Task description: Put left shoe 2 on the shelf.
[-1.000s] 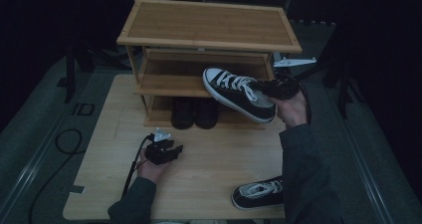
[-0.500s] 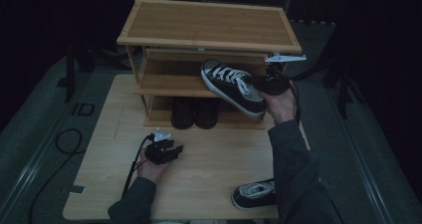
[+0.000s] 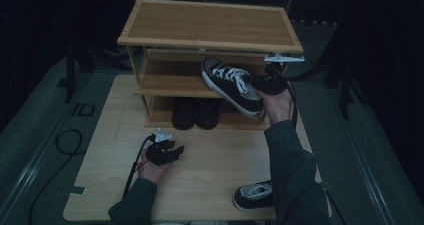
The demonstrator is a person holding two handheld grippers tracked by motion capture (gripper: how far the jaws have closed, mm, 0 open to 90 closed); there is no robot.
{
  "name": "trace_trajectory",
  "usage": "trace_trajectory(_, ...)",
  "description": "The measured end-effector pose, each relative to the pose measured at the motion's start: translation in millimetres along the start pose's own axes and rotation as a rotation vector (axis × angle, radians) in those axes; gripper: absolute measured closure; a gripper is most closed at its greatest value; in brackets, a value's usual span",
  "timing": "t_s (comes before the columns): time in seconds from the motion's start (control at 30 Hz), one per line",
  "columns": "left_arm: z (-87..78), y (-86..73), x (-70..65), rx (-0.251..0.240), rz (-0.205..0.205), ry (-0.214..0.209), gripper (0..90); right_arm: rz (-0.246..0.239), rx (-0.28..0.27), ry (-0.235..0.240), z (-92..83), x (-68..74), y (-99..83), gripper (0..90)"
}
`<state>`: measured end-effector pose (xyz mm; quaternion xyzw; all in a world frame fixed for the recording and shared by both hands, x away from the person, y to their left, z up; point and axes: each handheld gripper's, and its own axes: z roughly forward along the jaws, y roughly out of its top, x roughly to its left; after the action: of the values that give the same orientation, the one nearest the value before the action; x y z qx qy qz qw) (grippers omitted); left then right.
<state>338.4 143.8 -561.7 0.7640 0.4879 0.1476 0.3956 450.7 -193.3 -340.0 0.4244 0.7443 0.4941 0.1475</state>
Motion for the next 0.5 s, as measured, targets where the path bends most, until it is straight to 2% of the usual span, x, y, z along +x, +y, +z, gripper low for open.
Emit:
trace_trajectory(0.3,0.0,0.0,0.0,0.0,0.0,-0.001,53.2,0.061,0.02,0.01,2.3,-6.5,-2.2,82.4)
trace_trajectory(0.33,0.0,0.0,0.0,0.0,0.0,0.0,53.2,0.071,0.018,0.023,2.1,-7.8,-2.3,81.7)
trace_trajectory(0.5,0.0,0.0,0.0,0.001,0.0,0.0,53.2,0.077,0.029,0.035,2.1,-8.4,-1.6,76.5)
